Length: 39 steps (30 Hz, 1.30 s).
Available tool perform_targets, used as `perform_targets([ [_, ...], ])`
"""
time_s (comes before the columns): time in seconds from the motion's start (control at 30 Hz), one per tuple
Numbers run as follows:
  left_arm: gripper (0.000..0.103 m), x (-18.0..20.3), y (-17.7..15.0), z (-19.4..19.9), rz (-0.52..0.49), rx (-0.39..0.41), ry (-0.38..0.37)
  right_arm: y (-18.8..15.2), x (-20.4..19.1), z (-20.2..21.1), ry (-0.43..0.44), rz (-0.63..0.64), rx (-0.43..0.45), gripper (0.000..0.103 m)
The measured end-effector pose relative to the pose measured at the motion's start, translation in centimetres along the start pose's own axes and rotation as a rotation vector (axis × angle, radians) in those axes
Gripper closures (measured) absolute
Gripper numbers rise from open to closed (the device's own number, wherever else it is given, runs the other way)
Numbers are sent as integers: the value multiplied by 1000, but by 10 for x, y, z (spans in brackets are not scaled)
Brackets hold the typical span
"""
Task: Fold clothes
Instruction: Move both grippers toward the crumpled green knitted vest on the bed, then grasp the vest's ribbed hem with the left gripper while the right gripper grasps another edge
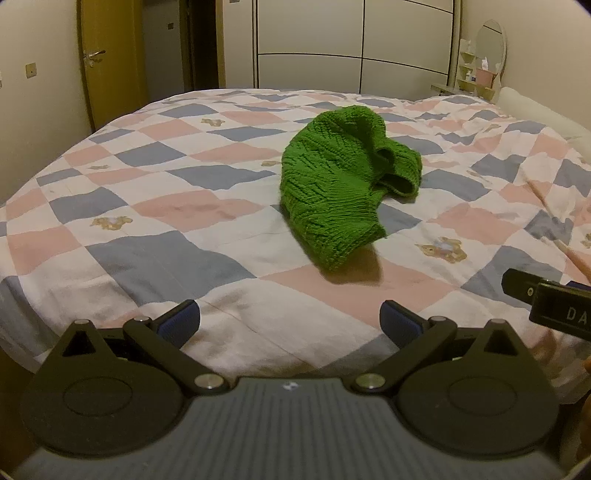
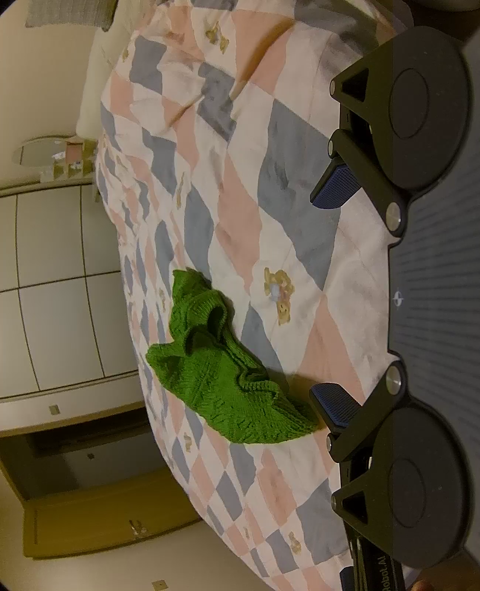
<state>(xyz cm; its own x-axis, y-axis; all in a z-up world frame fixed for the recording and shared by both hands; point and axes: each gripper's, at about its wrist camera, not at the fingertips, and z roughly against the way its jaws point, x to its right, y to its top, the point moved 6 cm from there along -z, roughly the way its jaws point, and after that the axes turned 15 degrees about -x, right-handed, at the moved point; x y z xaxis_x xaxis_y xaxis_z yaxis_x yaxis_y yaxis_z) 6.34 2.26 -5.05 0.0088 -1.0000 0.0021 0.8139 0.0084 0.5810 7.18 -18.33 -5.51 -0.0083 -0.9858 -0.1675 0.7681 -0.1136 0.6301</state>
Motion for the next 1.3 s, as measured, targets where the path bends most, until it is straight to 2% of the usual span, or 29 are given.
perform_targets([
  [0.17, 1, -4, 6, -12, -3, -6, -8, 6, -4, -15, 4, 5, -21, 0],
  [0.43, 1, -1, 24, -33, -31, 6, 22, 18, -7, -40, 33, 12, -57, 0],
  [0.63, 1, 4, 37, -50, -56, 29, 51, 22, 2, -62, 74, 13, -53, 0],
  [0.7, 1, 10, 38, -58, -88, 30, 28, 21, 4, -66, 78, 25, -40, 0],
  [0.77, 1, 17, 39, -67, -123, 28, -7, 22, 9, -72, 113, 9, -19, 0],
  [0.87, 1, 26, 42, -82, -161, 36, -7, 23, 17, -81, 182, -32, 3, 0],
  [0.97, 8, 35, 48, -96, -228, 51, -36, 29, 27, -95, 237, -106, -23, 2],
  [1.03, 9, 40, 53, -107, -252, 42, -46, 33, 33, -104, 265, -136, -39, 7],
  [1.23, 16, 52, 67, -133, -328, 58, -4, 48, 43, -128, 318, -180, -64, 21],
  [1.27, 23, 54, 69, -137, -341, 61, 3, 50, 43, -131, 325, -176, -64, 28],
  [1.3, 34, 56, 72, -141, -354, 64, 11, 52, 42, -134, 330, -172, -66, 38],
])
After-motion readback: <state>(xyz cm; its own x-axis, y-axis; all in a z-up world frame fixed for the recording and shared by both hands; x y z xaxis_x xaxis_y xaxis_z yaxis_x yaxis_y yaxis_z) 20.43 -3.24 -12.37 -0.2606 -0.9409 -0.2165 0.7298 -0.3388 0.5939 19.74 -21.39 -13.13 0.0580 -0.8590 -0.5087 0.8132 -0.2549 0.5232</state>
